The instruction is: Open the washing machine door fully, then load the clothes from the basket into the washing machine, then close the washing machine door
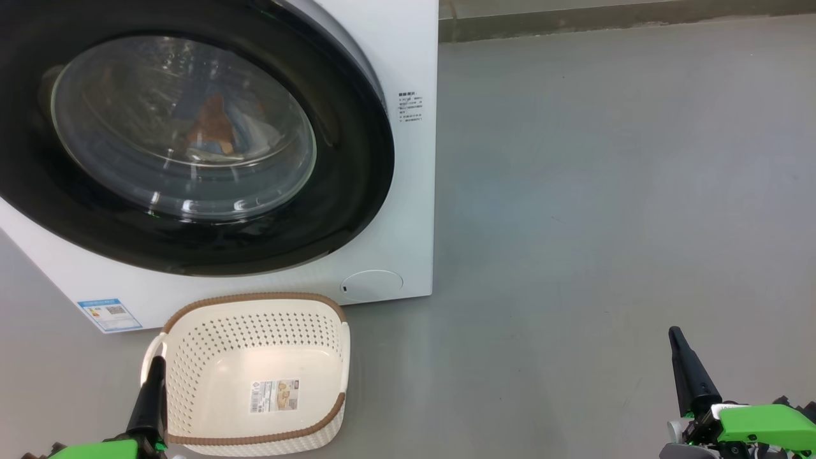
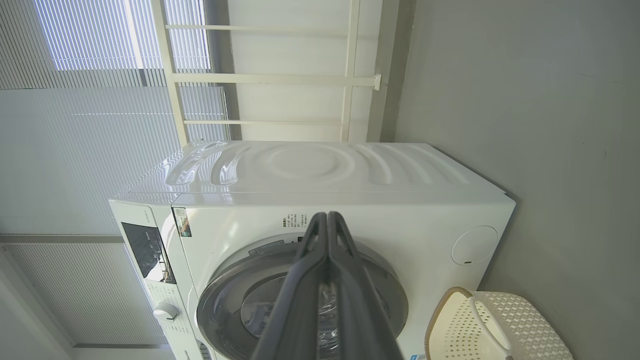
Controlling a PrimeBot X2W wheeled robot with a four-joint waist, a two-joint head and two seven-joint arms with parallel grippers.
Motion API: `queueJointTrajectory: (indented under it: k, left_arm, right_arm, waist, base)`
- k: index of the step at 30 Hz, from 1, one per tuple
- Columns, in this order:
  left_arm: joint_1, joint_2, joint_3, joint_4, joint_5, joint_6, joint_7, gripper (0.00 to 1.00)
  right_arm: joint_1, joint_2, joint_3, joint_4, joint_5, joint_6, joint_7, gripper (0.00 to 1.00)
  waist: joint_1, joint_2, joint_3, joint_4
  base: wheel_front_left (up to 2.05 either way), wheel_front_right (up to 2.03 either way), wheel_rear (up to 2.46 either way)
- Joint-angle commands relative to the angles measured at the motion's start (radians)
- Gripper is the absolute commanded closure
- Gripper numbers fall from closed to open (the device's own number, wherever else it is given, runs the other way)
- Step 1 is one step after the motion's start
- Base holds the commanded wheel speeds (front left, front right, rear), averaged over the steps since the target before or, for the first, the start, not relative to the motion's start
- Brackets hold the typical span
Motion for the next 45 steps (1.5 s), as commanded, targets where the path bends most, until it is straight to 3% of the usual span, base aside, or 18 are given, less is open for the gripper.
queueJointTrajectory:
  k: [1,45]
  left_arm:
    - [-0.039,0.017,0.035,-0.016,0.008,-0.011,0.003,1.00]
    - [-0.040,0.015,0.038,-0.016,0.010,-0.011,0.006,1.00]
  right_arm:
    - [-0.040,-0.003,0.023,-0.024,0.000,-0.001,0.005,1.00]
    - [-0.041,-0.001,0.020,-0.024,-0.002,-0.001,0.007,1.00]
  waist:
    - [0.0000,-0.0001,0.000,0.000]
    - [0.0000,-0.0001,0.000,0.000]
  base:
    - [0.00,0.00,0.00]
    - [0.00,0.00,0.00]
